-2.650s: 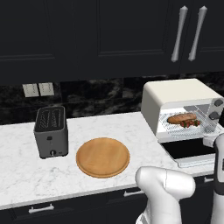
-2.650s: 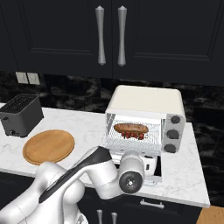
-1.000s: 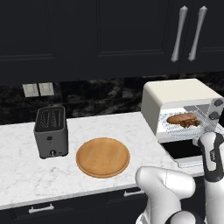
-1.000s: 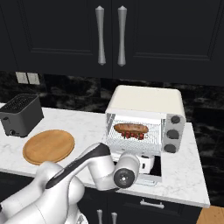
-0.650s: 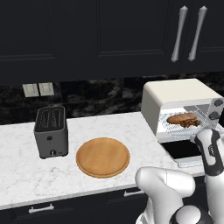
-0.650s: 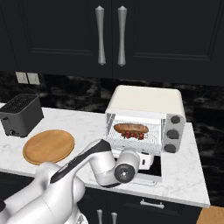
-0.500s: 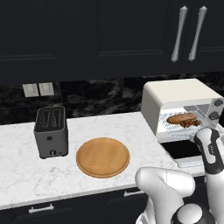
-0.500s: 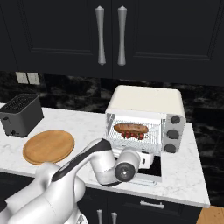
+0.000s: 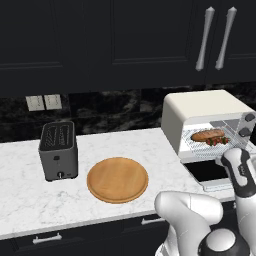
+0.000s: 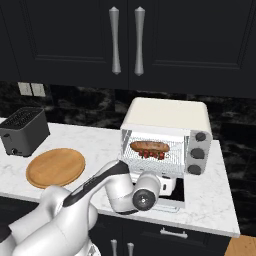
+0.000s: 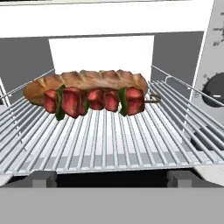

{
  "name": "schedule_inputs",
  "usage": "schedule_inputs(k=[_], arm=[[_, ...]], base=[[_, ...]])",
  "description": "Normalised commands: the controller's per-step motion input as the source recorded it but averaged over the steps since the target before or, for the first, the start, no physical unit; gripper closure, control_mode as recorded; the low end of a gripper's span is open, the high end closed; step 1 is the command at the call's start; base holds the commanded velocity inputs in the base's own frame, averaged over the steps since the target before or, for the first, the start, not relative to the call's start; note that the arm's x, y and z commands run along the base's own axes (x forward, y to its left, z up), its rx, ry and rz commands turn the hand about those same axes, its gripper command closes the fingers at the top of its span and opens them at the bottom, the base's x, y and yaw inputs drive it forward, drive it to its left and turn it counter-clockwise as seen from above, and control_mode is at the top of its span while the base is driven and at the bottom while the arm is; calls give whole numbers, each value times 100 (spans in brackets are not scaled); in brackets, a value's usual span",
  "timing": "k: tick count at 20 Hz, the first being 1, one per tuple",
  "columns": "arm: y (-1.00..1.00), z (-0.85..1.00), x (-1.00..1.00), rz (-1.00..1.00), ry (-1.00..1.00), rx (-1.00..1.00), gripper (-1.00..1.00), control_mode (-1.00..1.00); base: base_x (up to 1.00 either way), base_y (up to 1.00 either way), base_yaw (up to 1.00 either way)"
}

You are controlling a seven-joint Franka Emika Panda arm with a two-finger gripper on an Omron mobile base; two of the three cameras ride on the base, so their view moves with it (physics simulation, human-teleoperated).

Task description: Pick up the kebab skewer and baguette bread, and place them inside the toaster oven. Close the toaster oven door and start by setting the timer.

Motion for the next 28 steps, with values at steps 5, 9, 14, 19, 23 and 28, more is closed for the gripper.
schedule_inputs(k=[5, 9, 14, 19, 23, 28], arm=[[0, 0, 15, 0, 0, 0, -100, -100], [0, 0, 8, 0, 0, 0, -100, -100], [0, 0, 11, 0, 0, 0, -100, -100], [0, 0, 17, 0, 0, 0, -100, -100], [0, 0, 23, 0, 0, 0, -100, -100], [0, 0, 27, 0, 0, 0, -100, -100]], base=[[0, 0, 0], [0, 0, 0], [0, 0, 0], [0, 0, 0], [0, 0, 0], [0, 0, 0]])
